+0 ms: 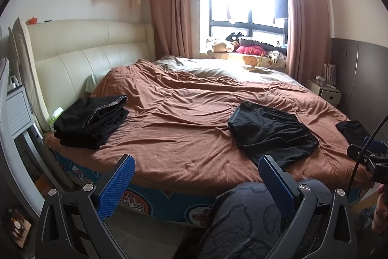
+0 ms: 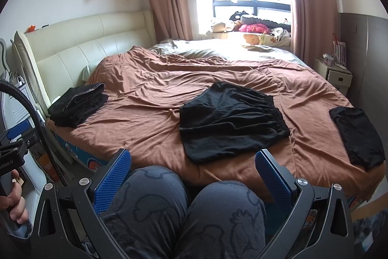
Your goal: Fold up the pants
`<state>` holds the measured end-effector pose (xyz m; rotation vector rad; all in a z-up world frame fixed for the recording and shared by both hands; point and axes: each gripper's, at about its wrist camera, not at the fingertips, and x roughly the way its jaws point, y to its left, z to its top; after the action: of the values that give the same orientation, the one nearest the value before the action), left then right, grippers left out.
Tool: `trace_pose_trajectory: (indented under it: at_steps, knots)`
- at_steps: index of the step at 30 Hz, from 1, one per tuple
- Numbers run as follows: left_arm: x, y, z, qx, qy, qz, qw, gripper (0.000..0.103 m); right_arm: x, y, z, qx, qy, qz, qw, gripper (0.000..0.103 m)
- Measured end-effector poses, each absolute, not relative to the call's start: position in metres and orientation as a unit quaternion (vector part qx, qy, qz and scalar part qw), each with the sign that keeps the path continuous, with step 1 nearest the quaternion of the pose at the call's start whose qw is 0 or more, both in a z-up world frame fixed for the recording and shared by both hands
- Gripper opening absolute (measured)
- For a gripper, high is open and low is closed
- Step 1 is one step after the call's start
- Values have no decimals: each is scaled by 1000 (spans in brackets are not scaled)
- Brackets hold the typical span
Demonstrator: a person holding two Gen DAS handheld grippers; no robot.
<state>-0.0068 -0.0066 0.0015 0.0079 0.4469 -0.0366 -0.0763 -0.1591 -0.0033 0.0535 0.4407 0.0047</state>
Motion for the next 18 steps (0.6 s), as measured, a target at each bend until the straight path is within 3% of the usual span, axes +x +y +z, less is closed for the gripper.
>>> trace_pose_trajectory:
  at_steps: [18]
  knots:
    - [-6, -7, 2, 1, 223, -19, 975, 103, -78, -158, -4, 23, 214, 1, 976, 103]
